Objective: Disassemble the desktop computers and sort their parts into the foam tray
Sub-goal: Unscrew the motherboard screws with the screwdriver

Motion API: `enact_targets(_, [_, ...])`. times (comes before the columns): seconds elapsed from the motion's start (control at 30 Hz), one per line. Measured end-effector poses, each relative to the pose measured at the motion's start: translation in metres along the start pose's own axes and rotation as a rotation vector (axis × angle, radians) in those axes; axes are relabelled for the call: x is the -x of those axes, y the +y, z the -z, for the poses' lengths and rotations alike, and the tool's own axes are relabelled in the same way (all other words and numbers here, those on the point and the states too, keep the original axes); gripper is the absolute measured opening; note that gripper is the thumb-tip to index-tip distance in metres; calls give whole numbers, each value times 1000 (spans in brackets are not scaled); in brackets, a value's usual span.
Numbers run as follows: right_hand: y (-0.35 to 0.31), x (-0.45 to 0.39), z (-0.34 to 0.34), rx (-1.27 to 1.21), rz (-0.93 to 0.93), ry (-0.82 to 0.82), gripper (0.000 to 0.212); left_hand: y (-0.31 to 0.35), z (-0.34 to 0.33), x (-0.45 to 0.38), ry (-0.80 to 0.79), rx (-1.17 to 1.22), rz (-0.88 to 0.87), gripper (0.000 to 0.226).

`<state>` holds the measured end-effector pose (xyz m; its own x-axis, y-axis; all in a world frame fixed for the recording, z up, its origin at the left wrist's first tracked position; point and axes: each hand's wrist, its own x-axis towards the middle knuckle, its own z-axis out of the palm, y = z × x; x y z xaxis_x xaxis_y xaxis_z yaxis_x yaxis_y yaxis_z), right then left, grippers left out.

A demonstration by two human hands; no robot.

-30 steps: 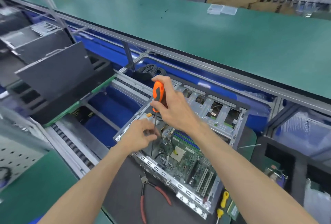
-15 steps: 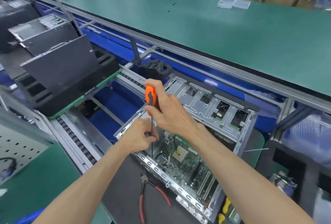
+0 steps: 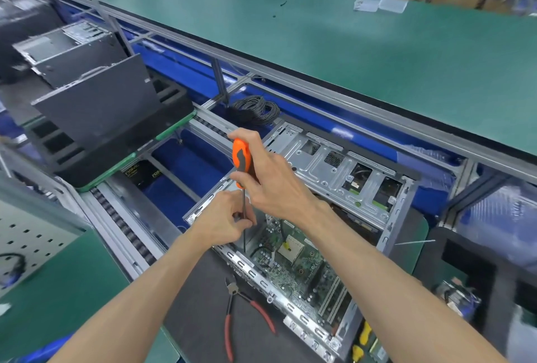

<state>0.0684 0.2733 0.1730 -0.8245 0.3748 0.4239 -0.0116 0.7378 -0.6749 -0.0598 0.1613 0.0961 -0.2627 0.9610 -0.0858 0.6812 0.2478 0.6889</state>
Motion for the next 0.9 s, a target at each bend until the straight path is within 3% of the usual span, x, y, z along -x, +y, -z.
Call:
enact_targets(0.57, [0,0,-2,9,8,-18,59,-4,-3,0,3,2,-23,5])
enact_targets(0.77, [-21,-13,7,254,105,23,34,-5,-5,1,36,48,-43,9])
enact_targets(0.9, [-33,-20,8,225,108,-14,31,-7,-9,2,68,44,-89,9])
